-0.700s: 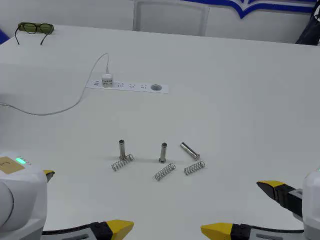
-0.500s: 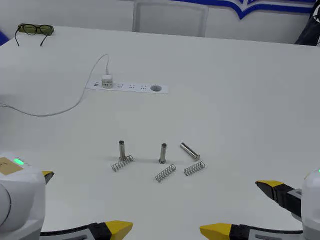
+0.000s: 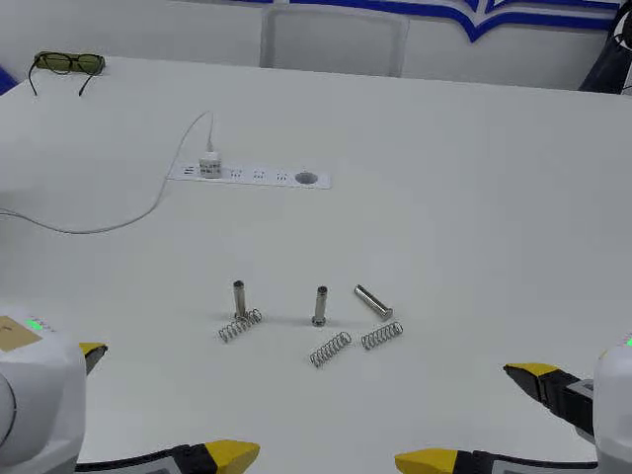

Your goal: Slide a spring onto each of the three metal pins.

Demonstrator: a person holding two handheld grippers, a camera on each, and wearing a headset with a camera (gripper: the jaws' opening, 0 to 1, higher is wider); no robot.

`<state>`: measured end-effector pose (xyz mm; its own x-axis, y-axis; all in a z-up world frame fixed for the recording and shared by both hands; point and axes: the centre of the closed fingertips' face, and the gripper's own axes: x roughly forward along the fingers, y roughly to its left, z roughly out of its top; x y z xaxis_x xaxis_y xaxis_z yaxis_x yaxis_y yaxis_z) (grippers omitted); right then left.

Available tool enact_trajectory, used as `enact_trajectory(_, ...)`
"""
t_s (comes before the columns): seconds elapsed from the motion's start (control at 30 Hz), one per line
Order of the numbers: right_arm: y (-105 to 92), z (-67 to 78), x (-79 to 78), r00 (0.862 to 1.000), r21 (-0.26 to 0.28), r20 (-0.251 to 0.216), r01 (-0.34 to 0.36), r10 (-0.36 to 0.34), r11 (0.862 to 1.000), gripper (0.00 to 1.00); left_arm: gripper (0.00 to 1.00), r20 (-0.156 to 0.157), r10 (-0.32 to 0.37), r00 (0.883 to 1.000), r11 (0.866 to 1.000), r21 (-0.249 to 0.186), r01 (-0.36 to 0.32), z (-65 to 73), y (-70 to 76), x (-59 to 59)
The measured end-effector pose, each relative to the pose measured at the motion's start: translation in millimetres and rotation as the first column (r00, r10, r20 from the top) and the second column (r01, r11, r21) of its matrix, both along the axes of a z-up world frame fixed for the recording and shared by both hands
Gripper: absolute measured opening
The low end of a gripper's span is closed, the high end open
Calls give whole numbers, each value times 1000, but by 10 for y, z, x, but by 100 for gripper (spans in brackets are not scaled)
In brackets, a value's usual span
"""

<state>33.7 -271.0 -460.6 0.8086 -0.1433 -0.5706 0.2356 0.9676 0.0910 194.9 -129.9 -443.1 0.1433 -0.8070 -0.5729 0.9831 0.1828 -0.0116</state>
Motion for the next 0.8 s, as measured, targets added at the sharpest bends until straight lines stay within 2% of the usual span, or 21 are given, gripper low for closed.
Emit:
enact_trajectory(0.47,17,0,-12,1000,-7,-2,1,-1,1000,92,97,9,-4,1000,1000,-14,4,39,1,-2)
enact_trajectory(0.8,-11,-8,10,1000,3,7,13,-13,1000,90,96,0,-1,1000,1000,-29,1,50,-13,-4)
